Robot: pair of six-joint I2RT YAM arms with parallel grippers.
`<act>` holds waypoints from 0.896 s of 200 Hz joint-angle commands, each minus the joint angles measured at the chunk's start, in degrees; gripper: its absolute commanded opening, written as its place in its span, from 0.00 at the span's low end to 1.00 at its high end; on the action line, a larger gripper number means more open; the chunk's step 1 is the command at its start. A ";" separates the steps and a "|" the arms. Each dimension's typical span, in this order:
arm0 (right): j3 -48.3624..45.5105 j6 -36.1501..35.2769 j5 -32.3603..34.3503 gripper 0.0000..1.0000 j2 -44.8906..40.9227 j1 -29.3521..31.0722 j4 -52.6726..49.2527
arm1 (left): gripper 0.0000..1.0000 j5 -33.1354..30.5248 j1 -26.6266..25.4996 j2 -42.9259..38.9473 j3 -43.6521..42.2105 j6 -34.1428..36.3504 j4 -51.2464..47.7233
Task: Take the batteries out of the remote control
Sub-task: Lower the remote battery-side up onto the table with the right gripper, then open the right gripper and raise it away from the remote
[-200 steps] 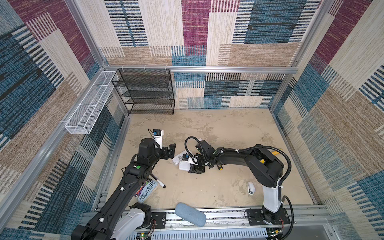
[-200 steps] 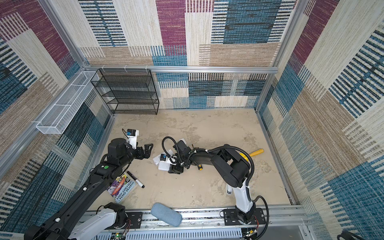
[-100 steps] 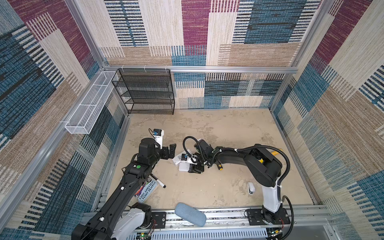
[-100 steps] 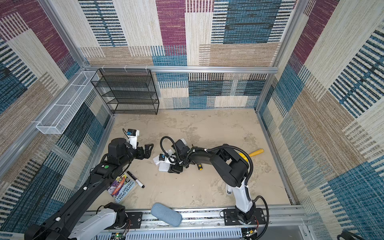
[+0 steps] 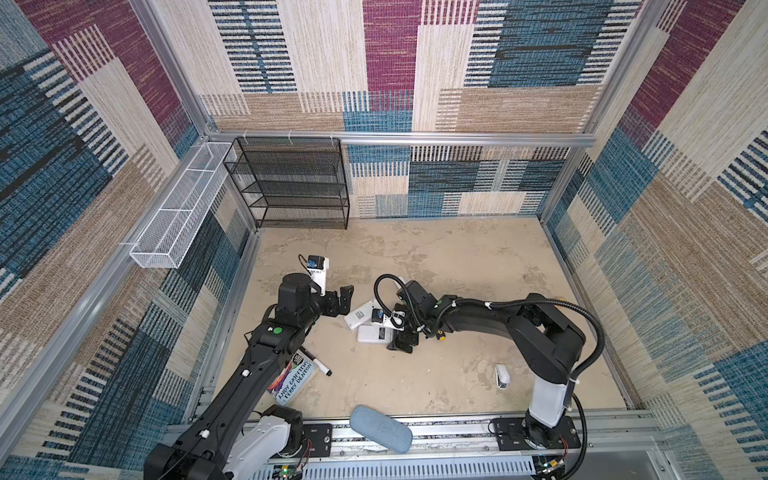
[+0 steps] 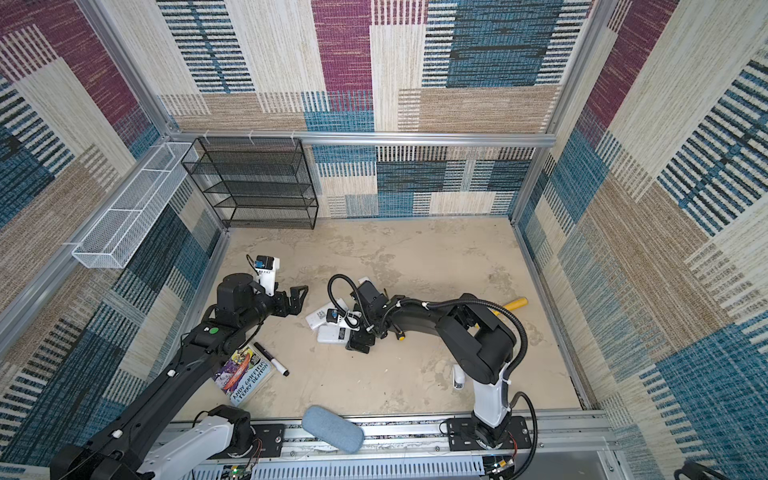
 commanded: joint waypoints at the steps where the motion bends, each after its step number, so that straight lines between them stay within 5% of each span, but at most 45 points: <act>1: -1.04 0.67 0.07 1.00 -4.24 -0.03 3.91 | 0.99 0.68 0.04 0.31 0.97 0.93 0.25; 51: -3.39 11.35 14.80 1.00 -12.46 -1.02 11.59 | 0.99 -2.14 0.04 1.71 1.58 -3.74 1.04; 76: -3.29 17.20 11.12 1.00 -14.44 -3.29 10.77 | 0.99 -0.16 0.04 3.59 2.70 -5.54 -0.13; 107: -8.97 33.21 4.89 1.00 -21.56 -10.67 19.25 | 0.99 2.24 0.04 5.58 4.26 -6.10 -3.01; 124: -13.65 42.23 12.52 1.00 -26.23 -13.78 23.03 | 0.99 2.91 0.04 5.95 4.57 -6.12 -4.19; 156: -17.31 46.45 24.78 1.00 -31.82 -14.75 20.73 | 0.99 4.08 0.04 6.35 4.32 -6.28 -4.54; 179: -18.45 47.62 23.40 1.00 -32.68 -15.94 16.40 | 0.99 5.45 0.03 7.88 5.67 -6.88 -6.07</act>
